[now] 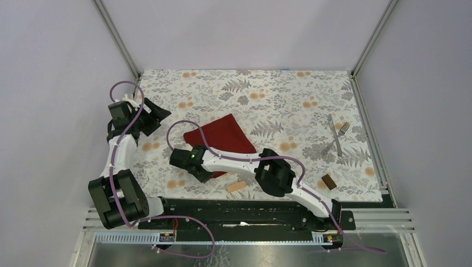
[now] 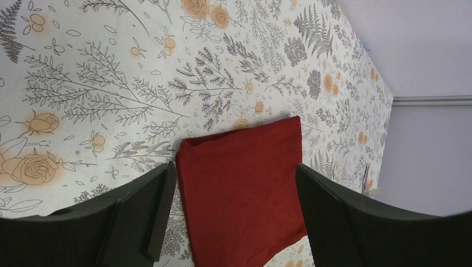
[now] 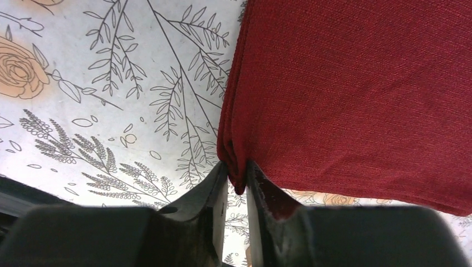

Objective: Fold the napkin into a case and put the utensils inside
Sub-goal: Pick up the lower triangle-folded napkin from the center of the board.

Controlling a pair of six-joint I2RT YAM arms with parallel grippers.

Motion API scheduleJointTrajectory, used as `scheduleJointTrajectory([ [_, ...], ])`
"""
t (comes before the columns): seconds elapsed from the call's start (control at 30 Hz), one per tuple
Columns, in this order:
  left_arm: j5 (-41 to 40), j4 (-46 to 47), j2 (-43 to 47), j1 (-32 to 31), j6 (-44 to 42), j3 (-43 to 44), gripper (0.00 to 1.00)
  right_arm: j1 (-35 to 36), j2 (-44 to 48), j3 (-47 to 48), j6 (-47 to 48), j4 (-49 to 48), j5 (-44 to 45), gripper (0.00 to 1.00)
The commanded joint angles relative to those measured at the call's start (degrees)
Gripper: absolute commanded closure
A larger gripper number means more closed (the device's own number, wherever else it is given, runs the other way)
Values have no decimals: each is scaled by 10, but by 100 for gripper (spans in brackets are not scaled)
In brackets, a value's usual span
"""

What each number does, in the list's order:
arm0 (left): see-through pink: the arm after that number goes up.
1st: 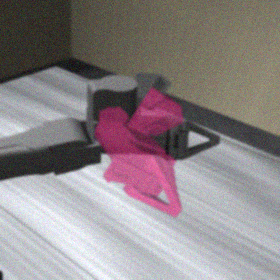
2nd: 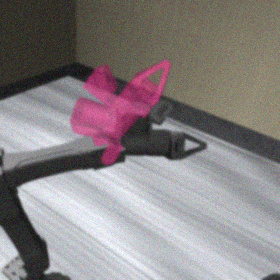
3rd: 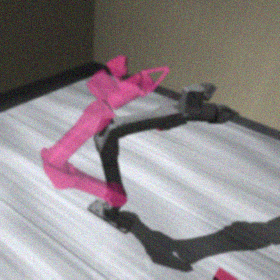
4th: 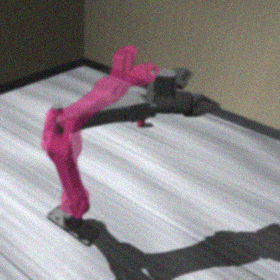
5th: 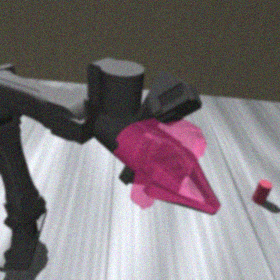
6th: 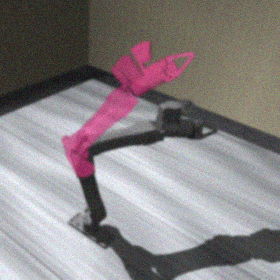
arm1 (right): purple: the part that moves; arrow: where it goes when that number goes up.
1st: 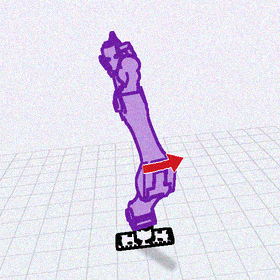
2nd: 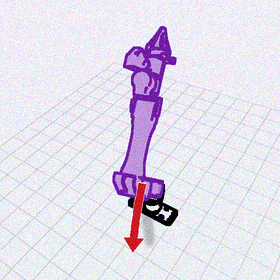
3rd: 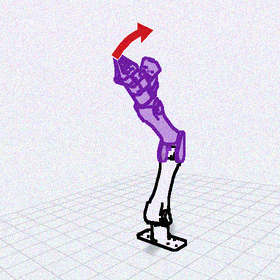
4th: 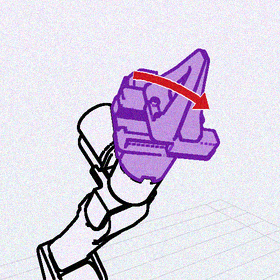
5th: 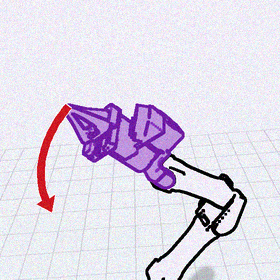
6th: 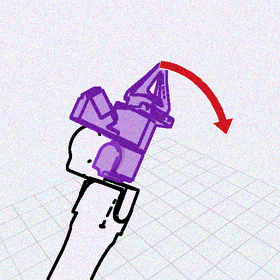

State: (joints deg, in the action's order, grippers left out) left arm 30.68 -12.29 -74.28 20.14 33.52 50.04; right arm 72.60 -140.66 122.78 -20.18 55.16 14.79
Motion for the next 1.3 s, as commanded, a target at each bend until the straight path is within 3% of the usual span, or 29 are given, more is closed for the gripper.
scheduleJointTrajectory([
  [0.0,7,29,6,4,2,-2,16,-3,-33,-3,1,16,52,80],
  [0.07,8,30,4,4,2,-4,16,-2,-6,-20,5,-5,52,86],
  [0.2,7,31,-7,5,8,-10,16,-13,101,-118,2,-138,3,100],
  [0.33,-34,3,-30,5,53,-23,17,-42,212,-271,-25,-292,-65,100],
  [0.47,-8,19,-47,4,94,-68,15,-73,291,-372,-56,-402,-123,100],
  [0.6,56,86,-71,3,130,-127,5,-89,329,-415,-71,-437,-146,100],
  [0.8,111,215,-114,-6,201,-200,4,-99,369,-463,-90,-474,-147,100],
  [1.03,89,272,-156,-27,225,-222,13,-105,399,-498,-95,-494,-146,100],
  [1.27,58,298,-190,-50,237,-210,35,-110,414,-531,-103,-518,-167,100],
])
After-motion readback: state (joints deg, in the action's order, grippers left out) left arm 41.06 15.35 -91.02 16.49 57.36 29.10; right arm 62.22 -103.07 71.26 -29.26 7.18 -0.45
